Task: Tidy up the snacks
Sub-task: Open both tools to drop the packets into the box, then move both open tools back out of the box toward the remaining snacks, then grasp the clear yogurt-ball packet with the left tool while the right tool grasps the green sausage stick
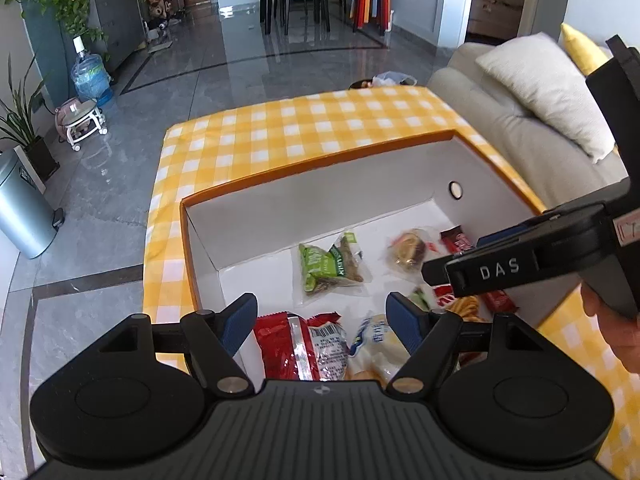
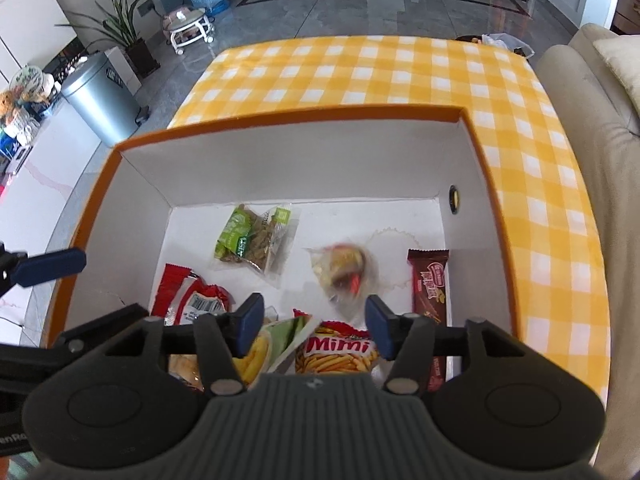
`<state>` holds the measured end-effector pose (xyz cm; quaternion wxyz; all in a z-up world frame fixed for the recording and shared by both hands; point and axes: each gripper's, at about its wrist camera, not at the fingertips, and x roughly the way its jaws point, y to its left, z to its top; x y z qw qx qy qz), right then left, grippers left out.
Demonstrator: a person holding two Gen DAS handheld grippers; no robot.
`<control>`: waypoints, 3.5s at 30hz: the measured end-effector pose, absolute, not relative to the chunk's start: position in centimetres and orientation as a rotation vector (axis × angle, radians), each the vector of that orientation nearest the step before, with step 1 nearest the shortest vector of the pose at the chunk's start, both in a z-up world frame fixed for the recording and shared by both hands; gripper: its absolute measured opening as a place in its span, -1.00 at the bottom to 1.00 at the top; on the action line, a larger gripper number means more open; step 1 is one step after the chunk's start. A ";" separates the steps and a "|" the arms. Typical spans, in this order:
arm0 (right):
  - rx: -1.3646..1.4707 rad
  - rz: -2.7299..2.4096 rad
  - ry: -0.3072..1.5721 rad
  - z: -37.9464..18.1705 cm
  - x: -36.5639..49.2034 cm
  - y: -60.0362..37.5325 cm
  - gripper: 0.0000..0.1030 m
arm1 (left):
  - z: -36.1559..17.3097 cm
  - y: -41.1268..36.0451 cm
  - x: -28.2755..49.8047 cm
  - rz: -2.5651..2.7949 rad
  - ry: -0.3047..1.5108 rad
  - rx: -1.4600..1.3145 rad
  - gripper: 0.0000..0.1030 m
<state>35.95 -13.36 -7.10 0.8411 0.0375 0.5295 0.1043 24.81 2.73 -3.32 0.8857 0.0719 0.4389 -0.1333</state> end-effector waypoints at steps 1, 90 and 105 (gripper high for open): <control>0.081 0.220 1.111 -6.8 35.7 -13.5 0.23 | -3.0 2.8 24.4 -0.280 0.906 0.146 0.67; 0.293 0.002 1.178 -14.7 18.2 -14.4 -0.13 | -15.1 2.7 14.8 -0.279 1.215 0.238 1.00; 0.319 0.104 1.252 -14.6 15.9 -16.8 -0.55 | -14.1 1.7 14.2 -0.243 1.252 0.115 0.39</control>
